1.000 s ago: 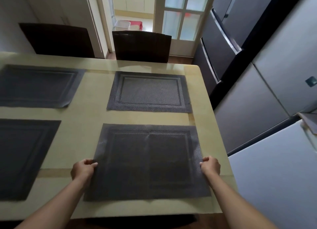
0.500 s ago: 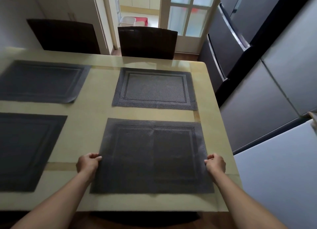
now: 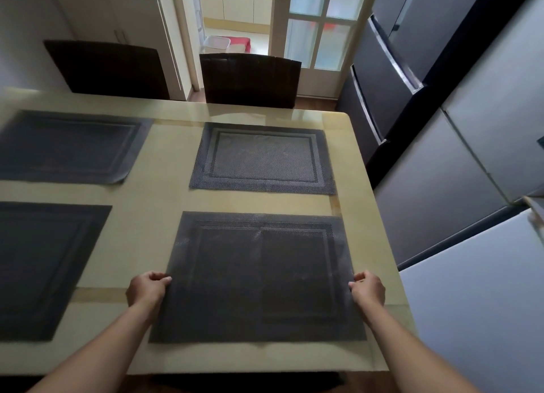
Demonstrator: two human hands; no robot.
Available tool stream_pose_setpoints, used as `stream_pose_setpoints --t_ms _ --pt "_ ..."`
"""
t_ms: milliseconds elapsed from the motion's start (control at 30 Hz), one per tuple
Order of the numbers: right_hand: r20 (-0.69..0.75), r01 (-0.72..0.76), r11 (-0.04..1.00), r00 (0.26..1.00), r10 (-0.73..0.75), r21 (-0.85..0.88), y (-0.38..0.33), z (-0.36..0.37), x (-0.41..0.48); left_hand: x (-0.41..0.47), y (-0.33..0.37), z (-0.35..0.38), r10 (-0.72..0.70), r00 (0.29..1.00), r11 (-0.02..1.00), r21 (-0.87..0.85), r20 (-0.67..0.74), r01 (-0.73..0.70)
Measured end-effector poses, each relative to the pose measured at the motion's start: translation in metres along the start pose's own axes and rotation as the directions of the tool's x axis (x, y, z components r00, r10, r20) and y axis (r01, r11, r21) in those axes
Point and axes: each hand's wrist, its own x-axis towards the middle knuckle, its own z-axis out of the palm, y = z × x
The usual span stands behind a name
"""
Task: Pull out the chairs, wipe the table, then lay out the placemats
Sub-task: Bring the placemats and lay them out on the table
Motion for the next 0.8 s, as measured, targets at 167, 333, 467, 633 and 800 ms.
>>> stream_pose_setpoints --t_ms 167,333,467,633,800 --pt "-0.005 0.007 1.0 1.0 -0.007 -0.001 0.0013 0.0007 0.0002 0.0011 -0.0004 0.0 0.005 1.0 1.0 0.0 -0.006 -0.005" --pt "-0.01 0.008 1.0 1.0 -0.008 -0.001 0.0007 0.0008 -0.0004 0.0026 -0.0012 0.0 0.007 1.0 1.0 -0.003 -0.01 -0.007" --pt "-0.013 0.004 1.0 1.0 -0.004 0.007 0.001 0.0009 -0.0006 0.0032 -0.0019 -0.0006 0.013 1.0 1.0 0.009 0.003 -0.013" --pt "-0.01 -0.005 1.0 1.0 0.005 -0.004 0.0006 0.0002 -0.0003 0.0061 -0.0042 -0.0005 0.028 0.999 0.999 0.018 0.02 -0.028" --pt "-0.002 -0.001 1.0 1.0 0.001 0.001 0.0019 0.0019 0.0005 0.0084 -0.0068 0.0 0.053 0.998 0.998 0.019 0.03 -0.054"
